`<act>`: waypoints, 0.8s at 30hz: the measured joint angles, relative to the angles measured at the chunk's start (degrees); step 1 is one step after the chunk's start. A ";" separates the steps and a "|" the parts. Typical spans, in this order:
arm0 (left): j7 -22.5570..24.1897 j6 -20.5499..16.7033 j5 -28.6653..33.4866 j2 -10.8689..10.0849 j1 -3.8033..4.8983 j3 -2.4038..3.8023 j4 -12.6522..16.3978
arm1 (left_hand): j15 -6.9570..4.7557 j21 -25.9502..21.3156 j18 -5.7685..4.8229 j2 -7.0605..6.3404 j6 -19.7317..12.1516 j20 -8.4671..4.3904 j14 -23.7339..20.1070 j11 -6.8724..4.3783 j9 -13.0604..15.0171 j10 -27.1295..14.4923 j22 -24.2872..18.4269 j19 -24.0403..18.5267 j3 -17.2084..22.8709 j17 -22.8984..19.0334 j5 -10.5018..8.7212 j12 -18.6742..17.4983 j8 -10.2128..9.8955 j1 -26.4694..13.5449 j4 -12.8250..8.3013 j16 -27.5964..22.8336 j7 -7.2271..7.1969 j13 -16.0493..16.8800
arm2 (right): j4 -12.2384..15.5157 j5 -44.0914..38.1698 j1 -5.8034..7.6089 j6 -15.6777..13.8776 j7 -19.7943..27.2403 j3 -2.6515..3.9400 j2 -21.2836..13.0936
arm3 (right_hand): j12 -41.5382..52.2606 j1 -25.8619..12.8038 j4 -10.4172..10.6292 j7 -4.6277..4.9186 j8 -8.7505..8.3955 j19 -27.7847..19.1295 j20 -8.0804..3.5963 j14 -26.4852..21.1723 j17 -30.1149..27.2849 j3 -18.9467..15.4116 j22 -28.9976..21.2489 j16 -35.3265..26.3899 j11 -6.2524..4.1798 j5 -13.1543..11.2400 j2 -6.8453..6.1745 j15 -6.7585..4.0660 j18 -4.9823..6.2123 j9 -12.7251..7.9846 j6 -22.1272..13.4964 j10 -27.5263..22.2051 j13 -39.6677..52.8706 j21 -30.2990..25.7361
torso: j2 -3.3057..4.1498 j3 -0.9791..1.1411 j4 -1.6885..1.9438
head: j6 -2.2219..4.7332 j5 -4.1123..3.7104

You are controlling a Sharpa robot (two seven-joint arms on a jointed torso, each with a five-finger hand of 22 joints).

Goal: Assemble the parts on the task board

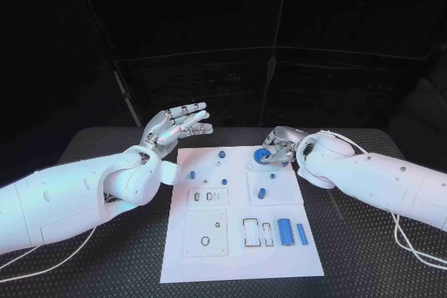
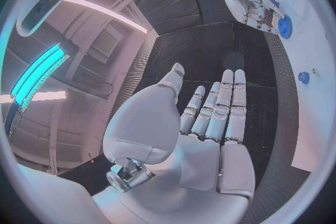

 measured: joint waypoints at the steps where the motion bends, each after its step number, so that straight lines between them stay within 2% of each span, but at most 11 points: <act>1: 0.00 0.00 0.00 0.00 0.00 0.00 -0.02 | 0.00 0.00 0.00 0.00 0.00 0.00 0.00 0.00 0.00 0.00 0.00 0.00 0.00 0.00 0.00 0.00 0.00 0.00 0.00 0.00 0.00 0.00 | -0.01 -0.09 0.00 0.00 -0.02 0.00 0.04 | 0.22 0.15 -0.16 0.00 0.18 0.12 -0.12 0.00 0.00 -0.02 0.08 0.00 -0.09 0.00 0.15 0.00 0.00 0.00 0.00 0.09 0.15 0.05 | 0.00 0.00 -0.01 | 0.00 -0.02; 17: -0.16 0.07 0.05 0.05 -0.02 0.00 -0.09 | 0.00 0.00 0.00 0.00 0.00 0.00 0.00 0.00 0.00 0.00 -0.06 0.00 0.00 0.00 0.00 0.00 0.00 0.00 0.00 -0.22 0.00 0.00 | -2.21 -2.12 -0.12 0.51 -0.45 -0.02 1.93 | 0.89 0.36 -0.68 -0.02 0.30 0.20 -0.20 0.00 -0.01 0.05 0.70 0.23 -0.19 0.00 0.36 0.00 0.00 -0.01 0.38 0.59 0.37 0.29 | 0.02 0.01 0.12 | -0.33 0.10; 21: -0.25 0.13 0.05 0.05 -0.02 0.00 -0.11 | 0.00 0.00 0.00 0.00 0.00 0.00 0.00 0.00 0.00 0.00 -0.05 0.00 0.00 -0.05 0.00 0.00 0.00 0.00 0.00 -0.22 0.00 0.00 | -2.31 -2.55 -0.13 0.55 -0.51 -0.02 1.96 | 0.89 0.53 -0.90 -0.02 0.30 0.20 -0.20 0.00 -0.01 0.19 0.79 0.23 -0.18 0.07 0.53 0.00 0.01 -0.05 0.38 0.59 0.37 0.29 | 0.02 0.01 0.11 | -0.53 0.67; 24: -0.35 0.19 0.06 0.04 -0.02 -0.01 -0.15 | 0.00 0.00 0.00 0.00 0.00 0.00 0.00 0.00 0.00 0.00 -0.05 0.00 0.00 -0.05 0.00 0.00 0.00 0.00 0.00 -0.22 0.00 0.00 | -2.25 -2.89 -0.15 0.60 -0.53 -0.02 1.87 | 0.89 0.74 -1.18 -0.02 0.30 0.51 -0.13 0.00 -0.01 0.23 0.80 0.23 -0.18 0.24 0.74 0.00 0.01 -0.08 0.38 0.59 0.38 0.29 | 0.02 0.01 0.10 | -0.63 0.81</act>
